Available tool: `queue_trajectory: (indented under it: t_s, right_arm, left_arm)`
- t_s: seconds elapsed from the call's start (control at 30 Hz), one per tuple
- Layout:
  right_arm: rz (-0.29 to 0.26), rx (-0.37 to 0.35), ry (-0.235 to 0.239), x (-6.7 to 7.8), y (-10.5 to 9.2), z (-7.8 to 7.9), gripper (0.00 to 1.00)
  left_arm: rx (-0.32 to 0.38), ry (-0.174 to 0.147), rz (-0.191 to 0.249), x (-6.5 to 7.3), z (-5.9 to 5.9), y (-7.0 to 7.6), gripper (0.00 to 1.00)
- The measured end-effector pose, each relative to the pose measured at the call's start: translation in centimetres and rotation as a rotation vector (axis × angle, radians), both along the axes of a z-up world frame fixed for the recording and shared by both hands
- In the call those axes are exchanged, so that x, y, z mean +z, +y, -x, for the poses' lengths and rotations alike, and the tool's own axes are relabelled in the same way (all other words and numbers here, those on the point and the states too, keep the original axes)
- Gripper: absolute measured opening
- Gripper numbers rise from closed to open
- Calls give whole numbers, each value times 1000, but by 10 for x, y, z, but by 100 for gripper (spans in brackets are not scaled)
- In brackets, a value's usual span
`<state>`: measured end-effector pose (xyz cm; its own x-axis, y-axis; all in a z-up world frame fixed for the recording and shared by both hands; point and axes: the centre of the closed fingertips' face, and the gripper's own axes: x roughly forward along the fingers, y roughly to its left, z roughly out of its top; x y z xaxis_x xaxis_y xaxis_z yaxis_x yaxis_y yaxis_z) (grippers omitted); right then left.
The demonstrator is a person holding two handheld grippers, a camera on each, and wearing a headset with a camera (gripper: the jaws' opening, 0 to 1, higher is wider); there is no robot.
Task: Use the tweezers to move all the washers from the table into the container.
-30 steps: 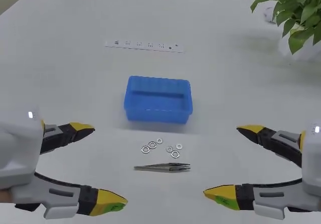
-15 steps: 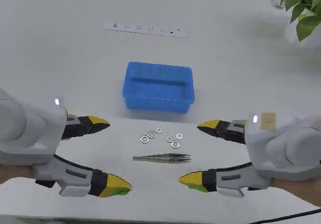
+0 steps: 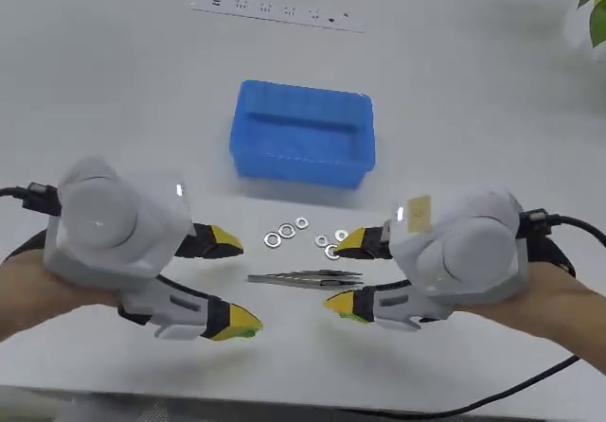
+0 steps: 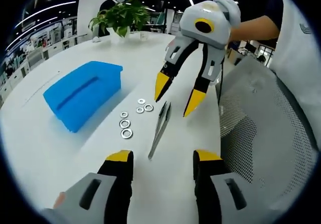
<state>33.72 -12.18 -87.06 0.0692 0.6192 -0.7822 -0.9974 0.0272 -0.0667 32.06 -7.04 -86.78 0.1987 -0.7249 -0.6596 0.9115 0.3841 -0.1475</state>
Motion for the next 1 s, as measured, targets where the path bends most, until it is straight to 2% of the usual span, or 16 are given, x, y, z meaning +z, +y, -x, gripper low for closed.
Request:
queue_trajectory:
  t_s: [0.23, 0.37, 0.47, 0.57, 0.6, 0.73, 0.83, 0.87, 0.9, 0.97, 1.0]
  right_arm:
    - [62, 64, 10, -12, 3, -4, 24]
    - [100, 109, 12, -18, 4, -3, 18]
    - [123, 134, 9, -21, 3, -2, 16]
    - [122, 134, 17, -20, 3, -2, 15]
    - [122, 135, 17, -20, 3, -3, 14]
    - [129, 127, 15, -20, 3, -4, 12]
    - [131, 128, 14, -20, 3, -5, 12]
    - [131, 126, 14, -20, 4, -5, 12]
    - [132, 124, 14, -20, 3, -5, 12]
    - [133, 126, 9, -20, 3, -5, 12]
    - [134, 125, 9, -20, 4, -4, 12]
  left_arm:
    - [-9, 4, -26, -7, -9, -2, 41]
    - [-39, -10, -42, -8, -10, -4, 32]
    - [-57, -20, -51, -9, -12, -6, 31]
    - [-94, -25, -74, -13, -11, -8, 29]
    - [-112, -31, -66, -13, -10, -11, 28]
    - [-115, -41, -79, -14, -18, -12, 26]
    - [-163, -81, -113, -16, -20, -11, 23]
    - [-201, -94, -131, -17, -17, -11, 21]
    - [-214, -101, -138, -17, -16, -11, 19]
    - [-257, -145, -169, -17, -16, -11, 13]
    - [-285, -156, -178, -18, -14, -12, 9]
